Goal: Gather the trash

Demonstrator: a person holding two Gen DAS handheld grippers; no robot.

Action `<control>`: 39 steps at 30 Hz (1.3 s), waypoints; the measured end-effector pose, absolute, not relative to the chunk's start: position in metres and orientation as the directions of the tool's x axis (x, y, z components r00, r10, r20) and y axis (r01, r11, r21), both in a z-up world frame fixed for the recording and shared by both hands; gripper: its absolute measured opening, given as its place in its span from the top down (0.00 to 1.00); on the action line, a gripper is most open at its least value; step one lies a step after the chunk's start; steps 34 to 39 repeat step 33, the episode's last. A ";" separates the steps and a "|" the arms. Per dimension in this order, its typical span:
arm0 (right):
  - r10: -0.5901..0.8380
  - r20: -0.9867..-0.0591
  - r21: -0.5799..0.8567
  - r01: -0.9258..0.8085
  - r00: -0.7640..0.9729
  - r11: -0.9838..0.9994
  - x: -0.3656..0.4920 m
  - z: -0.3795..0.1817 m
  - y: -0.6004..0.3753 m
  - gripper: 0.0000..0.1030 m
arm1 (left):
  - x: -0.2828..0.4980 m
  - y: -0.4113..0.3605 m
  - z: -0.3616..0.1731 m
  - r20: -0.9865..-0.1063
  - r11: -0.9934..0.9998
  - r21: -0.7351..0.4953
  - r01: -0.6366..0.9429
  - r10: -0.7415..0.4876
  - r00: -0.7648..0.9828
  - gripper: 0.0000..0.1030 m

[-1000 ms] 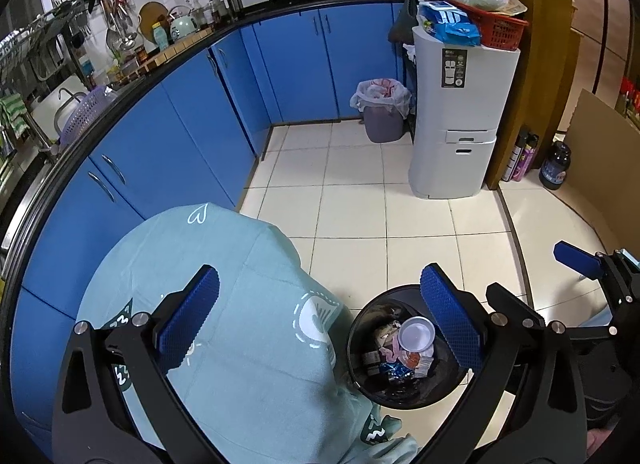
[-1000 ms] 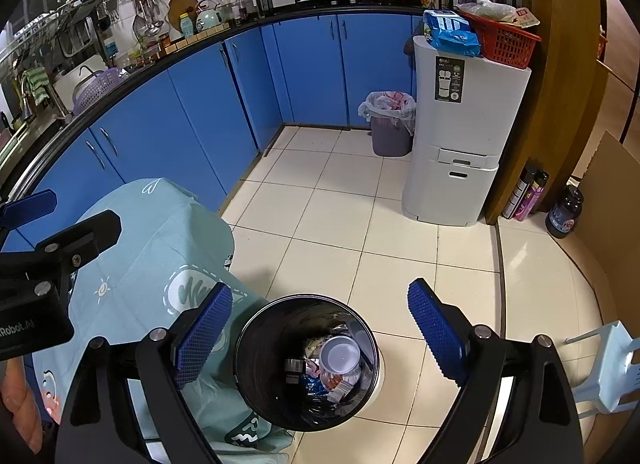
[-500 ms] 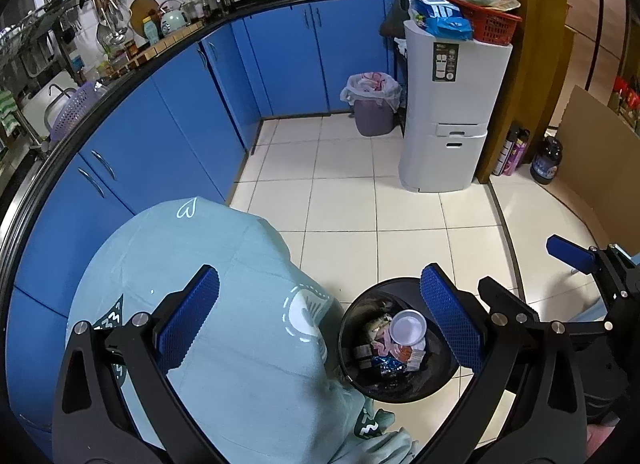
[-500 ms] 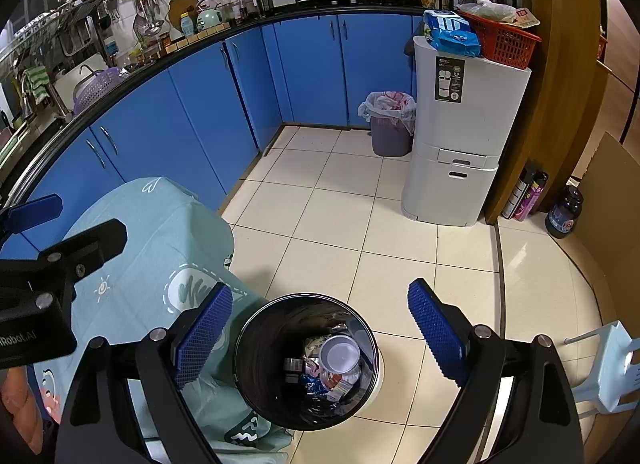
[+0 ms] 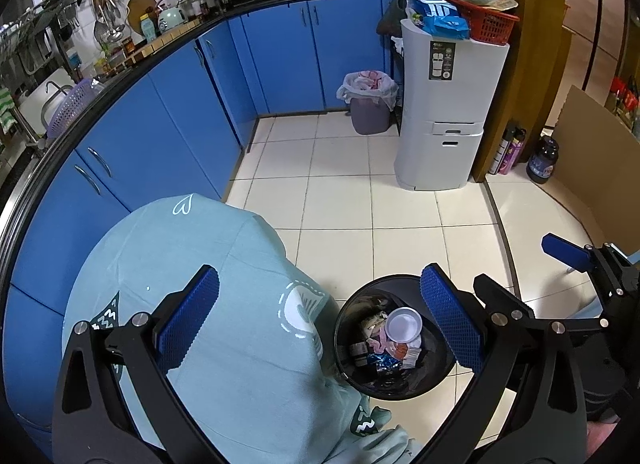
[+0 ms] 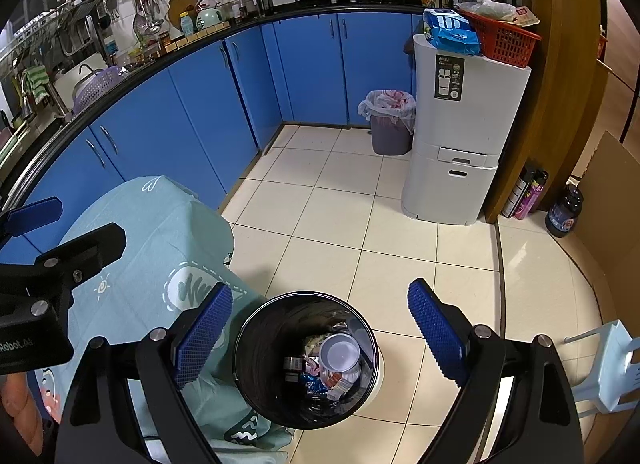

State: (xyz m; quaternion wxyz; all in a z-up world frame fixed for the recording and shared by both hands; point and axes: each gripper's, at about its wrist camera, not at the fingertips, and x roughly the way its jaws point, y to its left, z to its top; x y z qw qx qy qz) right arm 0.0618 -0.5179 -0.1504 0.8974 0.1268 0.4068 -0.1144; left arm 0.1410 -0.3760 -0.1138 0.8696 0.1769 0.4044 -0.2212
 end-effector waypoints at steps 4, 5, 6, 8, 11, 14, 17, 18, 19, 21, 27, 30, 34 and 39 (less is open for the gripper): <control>-0.102 -0.759 0.135 0.309 0.643 0.941 0.061 -0.151 -0.517 0.15 | 0.140 -0.377 -0.113 -0.779 0.839 0.128 0.529 -0.244 0.577 0.04; -0.102 -0.759 0.135 0.309 0.643 0.941 0.061 -0.151 -0.517 0.15 | 0.139 -0.377 -0.112 -0.780 0.838 0.129 0.530 -0.245 0.577 0.04; -0.102 -0.759 0.135 0.309 0.643 0.942 0.061 -0.151 -0.518 0.15 | 0.139 -0.377 -0.112 -0.780 0.838 0.129 0.530 -0.245 0.577 0.04; -0.101 -0.759 0.136 0.307 0.644 0.942 0.061 -0.151 -0.517 0.15 | 0.138 -0.377 -0.112 -0.779 0.836 0.129 0.533 -0.246 0.576 0.04; -0.101 -0.759 0.135 0.306 0.644 0.942 0.060 -0.151 -0.517 0.15 | 0.138 -0.378 -0.111 -0.778 0.834 0.131 0.536 -0.249 0.577 0.03; -0.101 -0.758 0.135 0.307 0.644 0.942 0.060 -0.151 -0.517 0.15 | 0.138 -0.377 -0.110 -0.777 0.832 0.132 0.538 -0.251 0.577 0.04; -0.101 -0.758 0.134 0.306 0.644 0.942 0.060 -0.150 -0.517 0.15 | 0.138 -0.378 -0.110 -0.777 0.832 0.133 0.539 -0.250 0.578 0.04; -0.101 -0.759 0.134 0.306 0.644 0.943 0.059 -0.151 -0.517 0.15 | 0.138 -0.379 -0.110 -0.777 0.832 0.133 0.539 -0.250 0.577 0.04; -0.100 -0.758 0.135 0.305 0.644 0.943 0.059 -0.150 -0.517 0.15 | 0.138 -0.379 -0.110 -0.777 0.832 0.133 0.539 -0.250 0.577 0.04; -0.101 -0.758 0.134 0.305 0.645 0.943 0.059 -0.150 -0.517 0.15 | 0.138 -0.379 -0.110 -0.777 0.832 0.132 0.539 -0.251 0.577 0.04; -0.101 -0.758 0.135 0.306 0.644 0.942 0.060 -0.150 -0.516 0.15 | 0.138 -0.379 -0.110 -0.778 0.831 0.130 0.541 -0.252 0.575 0.04; -0.102 -0.758 0.134 0.306 0.645 0.943 0.060 -0.150 -0.516 0.15 | 0.139 -0.379 -0.111 -0.786 0.829 0.118 0.547 -0.259 0.561 0.04; -0.102 -0.757 0.133 0.304 0.645 0.943 0.060 -0.148 -0.515 0.15 | 0.139 -0.377 -0.111 -0.788 0.829 0.114 0.548 -0.261 0.558 0.04; -0.102 -0.757 0.133 0.304 0.645 0.943 0.060 -0.148 -0.515 0.15 | 0.139 -0.377 -0.111 -0.788 0.829 0.114 0.548 -0.261 0.558 0.04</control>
